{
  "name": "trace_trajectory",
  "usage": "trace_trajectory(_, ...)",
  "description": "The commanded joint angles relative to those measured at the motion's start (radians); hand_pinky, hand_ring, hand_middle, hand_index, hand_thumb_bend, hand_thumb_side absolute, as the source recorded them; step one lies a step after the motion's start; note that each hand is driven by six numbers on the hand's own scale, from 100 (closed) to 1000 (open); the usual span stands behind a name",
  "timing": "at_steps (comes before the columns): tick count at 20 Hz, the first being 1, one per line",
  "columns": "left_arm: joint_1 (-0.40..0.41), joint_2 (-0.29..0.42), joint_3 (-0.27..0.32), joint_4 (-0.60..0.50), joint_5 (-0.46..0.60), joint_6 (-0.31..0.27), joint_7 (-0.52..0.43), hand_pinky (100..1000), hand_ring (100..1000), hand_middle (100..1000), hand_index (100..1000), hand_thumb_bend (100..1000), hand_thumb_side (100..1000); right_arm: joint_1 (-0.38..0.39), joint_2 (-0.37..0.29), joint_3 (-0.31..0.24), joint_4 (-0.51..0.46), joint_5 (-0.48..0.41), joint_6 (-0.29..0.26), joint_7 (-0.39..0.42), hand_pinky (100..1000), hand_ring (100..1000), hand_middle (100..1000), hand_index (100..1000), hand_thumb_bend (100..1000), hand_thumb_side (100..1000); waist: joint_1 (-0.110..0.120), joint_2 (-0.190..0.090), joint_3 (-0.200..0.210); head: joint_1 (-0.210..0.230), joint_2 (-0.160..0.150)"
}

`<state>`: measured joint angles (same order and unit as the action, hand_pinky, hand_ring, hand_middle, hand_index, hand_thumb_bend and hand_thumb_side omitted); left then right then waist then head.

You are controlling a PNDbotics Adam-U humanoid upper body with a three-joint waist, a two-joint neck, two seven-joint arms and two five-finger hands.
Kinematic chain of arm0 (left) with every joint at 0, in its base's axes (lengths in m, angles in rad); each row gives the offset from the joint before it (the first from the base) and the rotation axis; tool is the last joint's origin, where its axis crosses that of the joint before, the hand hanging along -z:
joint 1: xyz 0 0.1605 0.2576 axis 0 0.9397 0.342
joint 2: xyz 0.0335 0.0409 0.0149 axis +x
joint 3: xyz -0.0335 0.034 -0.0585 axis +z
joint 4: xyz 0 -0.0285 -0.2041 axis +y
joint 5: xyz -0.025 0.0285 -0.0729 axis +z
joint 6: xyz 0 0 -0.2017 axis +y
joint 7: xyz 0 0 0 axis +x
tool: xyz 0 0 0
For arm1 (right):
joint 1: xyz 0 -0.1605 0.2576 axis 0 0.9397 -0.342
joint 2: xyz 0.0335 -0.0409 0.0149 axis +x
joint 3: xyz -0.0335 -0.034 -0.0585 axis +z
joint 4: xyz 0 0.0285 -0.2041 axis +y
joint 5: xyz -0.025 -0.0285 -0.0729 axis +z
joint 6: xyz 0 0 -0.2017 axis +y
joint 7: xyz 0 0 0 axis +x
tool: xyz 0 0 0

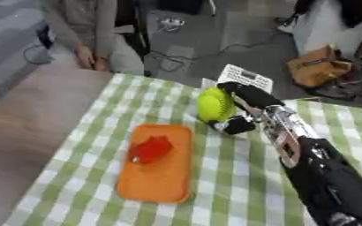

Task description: Pick up objects on the table and place them in the box.

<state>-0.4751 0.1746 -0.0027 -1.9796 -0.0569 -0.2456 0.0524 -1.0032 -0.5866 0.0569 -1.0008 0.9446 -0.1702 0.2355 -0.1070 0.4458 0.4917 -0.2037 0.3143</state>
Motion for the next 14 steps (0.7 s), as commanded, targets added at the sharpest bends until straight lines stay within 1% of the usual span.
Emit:
trace_trajectory(1, -0.014, 0.010, 0.000, -0.020, 0.005, -0.001, -0.003, 303, 704, 816, 790, 100, 951, 0.023, 0.001, 0.019, 0.033, 0.019, 0.003, -0.015, 216, 473, 683, 696, 415, 100, 0.007, 0.006, 0.000, -0.001, -0.012)
trace_trajectory(4, -0.014, 0.010, 0.000, -0.020, 0.005, -0.001, -0.003, 303, 704, 816, 790, 100, 951, 0.026, 0.002, 0.018, 0.031, 0.025, 0.001, -0.046, 203, 464, 670, 681, 407, 100, 0.006, 0.006, -0.001, -0.001, -0.013)
trace_trajectory(5, -0.014, 0.009, 0.000, -0.020, 0.005, -0.001, -0.003, 303, 704, 816, 790, 100, 951, 0.027, 0.002, 0.018, 0.030, 0.027, 0.000, -0.055, 182, 446, 640, 663, 404, 100, 0.006, 0.006, -0.001, -0.001, -0.013)
trace_trajectory(12, -0.015, 0.008, 0.000, -0.020, 0.005, -0.001, -0.004, 304, 704, 817, 790, 100, 951, 0.032, 0.004, 0.020, 0.030, 0.029, -0.011, -0.101, 174, 443, 628, 645, 414, 100, 0.005, 0.006, -0.005, 0.000, -0.014)
trace_trajectory(14, -0.014, 0.008, 0.000, -0.020, 0.005, -0.001, -0.004, 304, 704, 818, 790, 100, 952, 0.033, 0.004, 0.020, 0.026, 0.027, -0.015, -0.113, 161, 435, 613, 624, 413, 100, 0.005, 0.006, -0.006, 0.000, -0.014)
